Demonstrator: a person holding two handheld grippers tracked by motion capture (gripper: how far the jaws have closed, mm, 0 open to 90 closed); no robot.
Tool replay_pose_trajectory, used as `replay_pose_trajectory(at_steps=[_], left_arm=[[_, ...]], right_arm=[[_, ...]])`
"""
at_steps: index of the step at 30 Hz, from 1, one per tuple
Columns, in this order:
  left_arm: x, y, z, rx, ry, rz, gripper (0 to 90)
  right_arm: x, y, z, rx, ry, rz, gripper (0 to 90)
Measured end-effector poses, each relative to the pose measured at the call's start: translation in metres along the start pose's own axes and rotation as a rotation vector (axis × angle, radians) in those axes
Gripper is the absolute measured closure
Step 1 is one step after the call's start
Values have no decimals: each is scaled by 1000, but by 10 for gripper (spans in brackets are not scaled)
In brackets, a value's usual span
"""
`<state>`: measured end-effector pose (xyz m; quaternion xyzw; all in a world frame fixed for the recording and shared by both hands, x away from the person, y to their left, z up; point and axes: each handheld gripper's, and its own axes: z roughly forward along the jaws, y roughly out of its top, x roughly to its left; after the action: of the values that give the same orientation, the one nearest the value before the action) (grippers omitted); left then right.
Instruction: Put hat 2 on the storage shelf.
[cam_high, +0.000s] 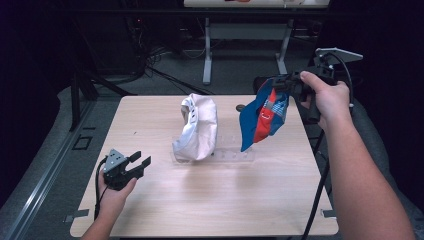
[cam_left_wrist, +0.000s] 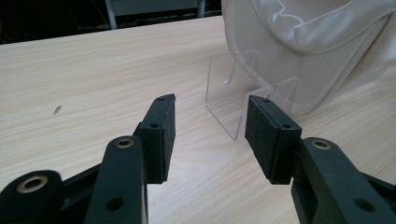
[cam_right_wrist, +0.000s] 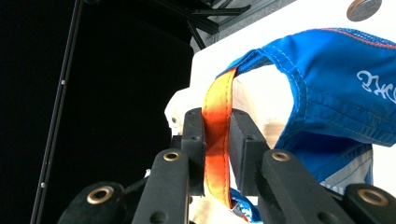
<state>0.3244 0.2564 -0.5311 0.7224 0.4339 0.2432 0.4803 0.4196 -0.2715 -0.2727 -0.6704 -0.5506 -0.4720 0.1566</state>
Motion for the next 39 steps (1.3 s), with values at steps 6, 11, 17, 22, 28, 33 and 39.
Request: replay_pose_trajectory(at_steps=[6,11,17,22,28,33,39], left_arm=[[0,0,0,-1,0,-1,534],[0,0,0,6,2,2,534],[0,0,0,-1,0,1,534],[1,0,-1,1,0,-1,534],[2,0,-1,-4,4,-3,534],[1,1,-1,1,4,-2,535],[2,1,-2,-3,1,-5,535]], right_arm=[[-1,0,7,12,-7,-2,777],[-2,0,14,40,-15,-8,777],[0,-1,24,47,-22,-12,777],[1,1,32,58,-38,-18,777],[-4,0,41,61,-49,-10,777],[-8,-1,49,64,-52,2,777],[-11,-5,63,89,-59,4,777]])
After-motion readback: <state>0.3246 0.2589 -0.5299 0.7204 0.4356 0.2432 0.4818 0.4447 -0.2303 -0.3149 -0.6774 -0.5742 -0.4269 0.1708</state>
